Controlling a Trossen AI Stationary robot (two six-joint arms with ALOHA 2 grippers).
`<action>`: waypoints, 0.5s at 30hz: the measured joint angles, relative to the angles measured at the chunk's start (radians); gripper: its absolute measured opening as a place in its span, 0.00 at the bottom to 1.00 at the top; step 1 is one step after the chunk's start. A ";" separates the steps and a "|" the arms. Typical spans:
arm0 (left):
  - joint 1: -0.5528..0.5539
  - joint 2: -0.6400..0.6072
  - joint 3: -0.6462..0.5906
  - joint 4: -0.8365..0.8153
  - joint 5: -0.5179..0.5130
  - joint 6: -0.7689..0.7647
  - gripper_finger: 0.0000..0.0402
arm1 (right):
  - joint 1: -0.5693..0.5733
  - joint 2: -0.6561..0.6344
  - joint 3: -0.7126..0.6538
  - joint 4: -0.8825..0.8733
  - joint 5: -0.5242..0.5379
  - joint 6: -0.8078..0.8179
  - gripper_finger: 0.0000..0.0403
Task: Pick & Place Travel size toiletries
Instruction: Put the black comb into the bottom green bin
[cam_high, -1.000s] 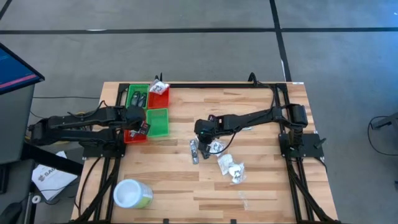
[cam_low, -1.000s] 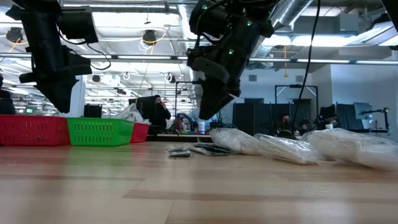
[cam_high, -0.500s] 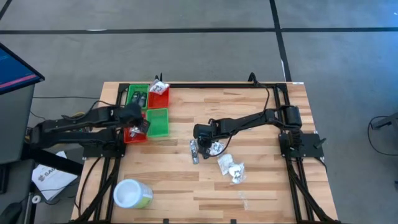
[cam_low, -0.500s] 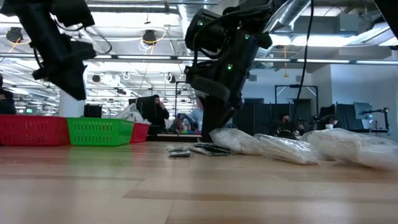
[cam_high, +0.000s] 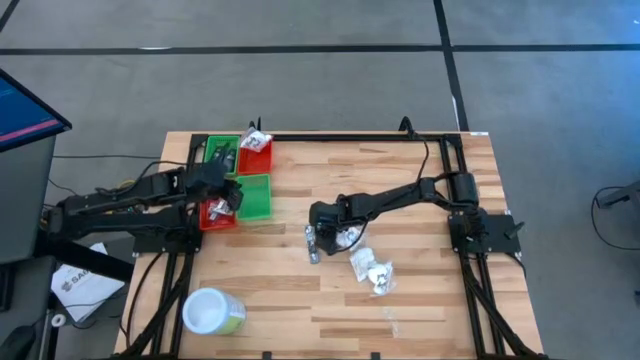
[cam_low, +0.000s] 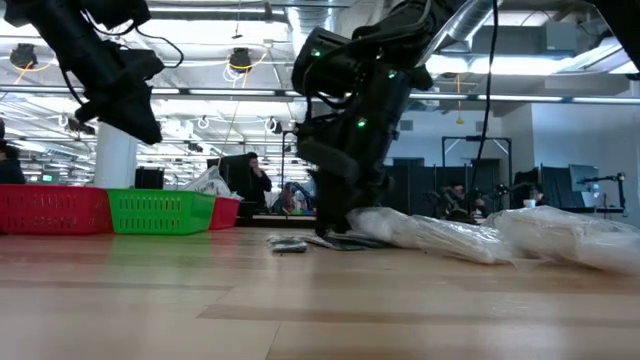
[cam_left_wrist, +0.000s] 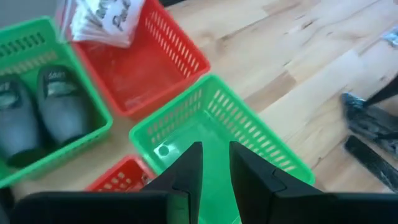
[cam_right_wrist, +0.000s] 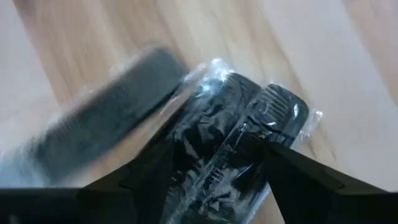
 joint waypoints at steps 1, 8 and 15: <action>-0.003 0.000 0.000 0.009 0.001 0.005 0.18 | 0.000 0.002 0.001 0.004 0.002 0.001 0.60; -0.043 0.000 0.000 0.073 0.001 0.028 0.18 | 0.000 0.001 -0.001 -0.009 0.001 0.032 0.57; -0.061 0.000 0.000 0.085 0.001 0.028 0.18 | -0.001 0.007 0.046 -0.108 -0.007 0.015 0.50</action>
